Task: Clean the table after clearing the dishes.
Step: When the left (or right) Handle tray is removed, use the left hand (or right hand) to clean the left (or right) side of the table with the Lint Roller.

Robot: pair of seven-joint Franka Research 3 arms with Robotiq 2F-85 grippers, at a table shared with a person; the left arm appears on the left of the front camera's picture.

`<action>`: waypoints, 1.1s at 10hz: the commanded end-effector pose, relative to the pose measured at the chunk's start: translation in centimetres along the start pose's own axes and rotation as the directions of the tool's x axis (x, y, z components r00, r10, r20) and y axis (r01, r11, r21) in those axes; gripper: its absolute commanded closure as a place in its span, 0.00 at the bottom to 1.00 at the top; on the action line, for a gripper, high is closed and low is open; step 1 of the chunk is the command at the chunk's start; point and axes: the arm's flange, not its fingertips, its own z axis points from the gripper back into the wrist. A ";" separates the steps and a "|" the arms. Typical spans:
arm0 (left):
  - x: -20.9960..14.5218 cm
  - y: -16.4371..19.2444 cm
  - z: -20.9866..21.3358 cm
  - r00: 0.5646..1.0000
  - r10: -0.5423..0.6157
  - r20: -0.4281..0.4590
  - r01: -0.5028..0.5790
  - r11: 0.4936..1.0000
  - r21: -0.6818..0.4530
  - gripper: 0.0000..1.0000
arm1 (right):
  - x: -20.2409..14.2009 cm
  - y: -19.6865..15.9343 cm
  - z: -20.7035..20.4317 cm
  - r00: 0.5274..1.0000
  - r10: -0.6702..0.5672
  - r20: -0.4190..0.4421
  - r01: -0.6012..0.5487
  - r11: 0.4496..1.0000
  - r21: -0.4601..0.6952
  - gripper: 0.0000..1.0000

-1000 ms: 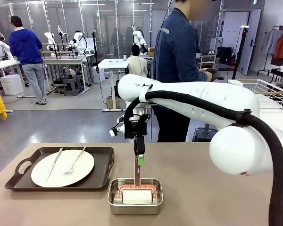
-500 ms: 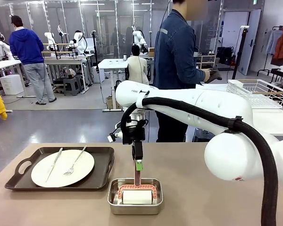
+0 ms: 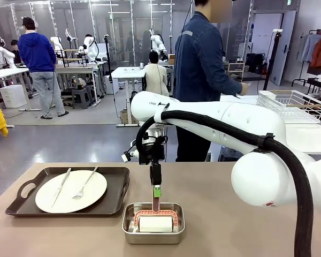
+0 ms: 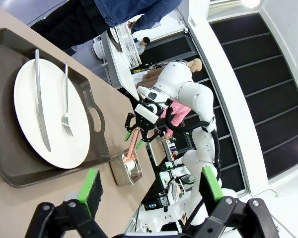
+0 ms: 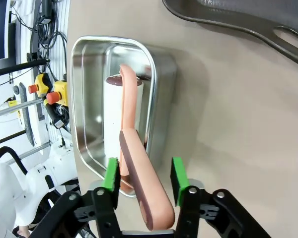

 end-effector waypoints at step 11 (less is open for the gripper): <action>-0.1 -0.1 0.5 1.000 -0.015 -0.010 0.015 1.000 -0.010 0.00 | -15.0 13.5 5.8 0.704 -0.622 0.344 0.651 0.758 0.039 1.00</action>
